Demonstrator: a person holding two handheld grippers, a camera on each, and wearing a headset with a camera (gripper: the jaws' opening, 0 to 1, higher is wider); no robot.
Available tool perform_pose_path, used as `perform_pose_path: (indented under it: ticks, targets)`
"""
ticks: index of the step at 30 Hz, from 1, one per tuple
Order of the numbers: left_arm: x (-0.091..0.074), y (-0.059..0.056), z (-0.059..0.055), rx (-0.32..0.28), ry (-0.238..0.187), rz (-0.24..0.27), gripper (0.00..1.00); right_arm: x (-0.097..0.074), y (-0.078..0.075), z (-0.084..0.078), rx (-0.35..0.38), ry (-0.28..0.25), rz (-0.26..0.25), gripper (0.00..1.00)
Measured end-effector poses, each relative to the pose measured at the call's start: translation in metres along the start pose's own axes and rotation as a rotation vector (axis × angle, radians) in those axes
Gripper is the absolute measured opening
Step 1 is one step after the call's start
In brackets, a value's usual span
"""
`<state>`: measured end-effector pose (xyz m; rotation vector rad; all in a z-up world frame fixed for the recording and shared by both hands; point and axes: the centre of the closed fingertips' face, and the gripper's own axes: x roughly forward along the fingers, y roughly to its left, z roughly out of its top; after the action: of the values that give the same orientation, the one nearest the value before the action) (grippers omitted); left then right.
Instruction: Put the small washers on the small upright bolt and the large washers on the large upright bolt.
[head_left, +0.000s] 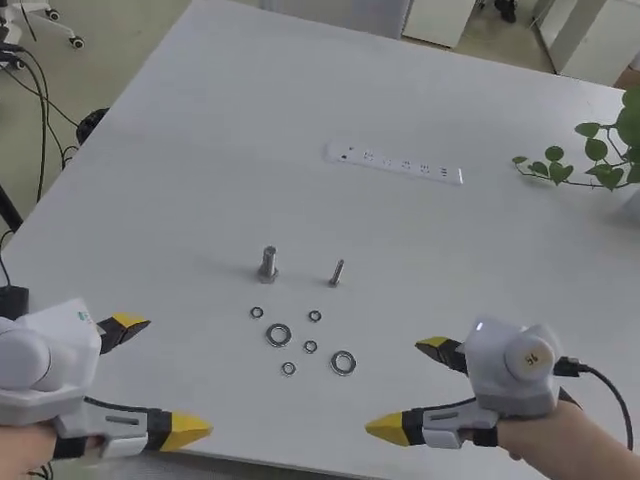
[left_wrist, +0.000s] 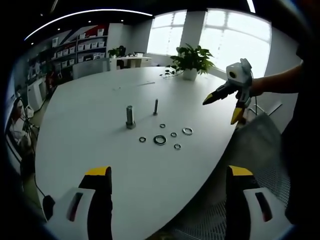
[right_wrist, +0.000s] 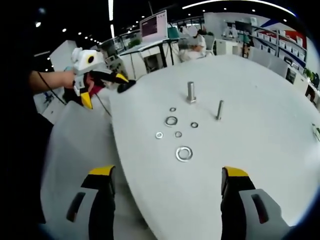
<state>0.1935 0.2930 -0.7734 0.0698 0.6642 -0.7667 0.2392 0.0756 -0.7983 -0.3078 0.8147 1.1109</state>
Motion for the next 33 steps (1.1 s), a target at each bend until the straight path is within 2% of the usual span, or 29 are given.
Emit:
perform_pose_path:
  ticks: [6,11,14,17,20,33]
  targets:
    - [0.002,0.000,0.003,0.004,-0.003,-0.013,0.93,0.011,-0.006,0.001,-0.028,0.064,0.011,0.84]
    - [0.006,-0.005,0.003,0.002,0.005,-0.032,0.92,0.018,-0.015,0.004,-0.074,0.097,-0.010,0.82]
    - [0.009,-0.006,0.002,0.019,0.017,-0.036,0.91,0.023,-0.019,0.004,-0.076,0.128,-0.011,0.80]
    - [0.010,-0.006,0.004,0.020,0.008,-0.038,0.92,0.026,-0.021,0.004,-0.087,0.148,-0.013,0.79]
    - [0.011,-0.003,0.005,0.014,-0.001,-0.036,0.92,0.032,-0.022,0.003,-0.107,0.177,-0.007,0.79]
    - [0.013,0.005,0.004,0.044,0.011,-0.045,0.90,0.053,-0.029,0.005,-0.191,0.266,0.001,0.71]
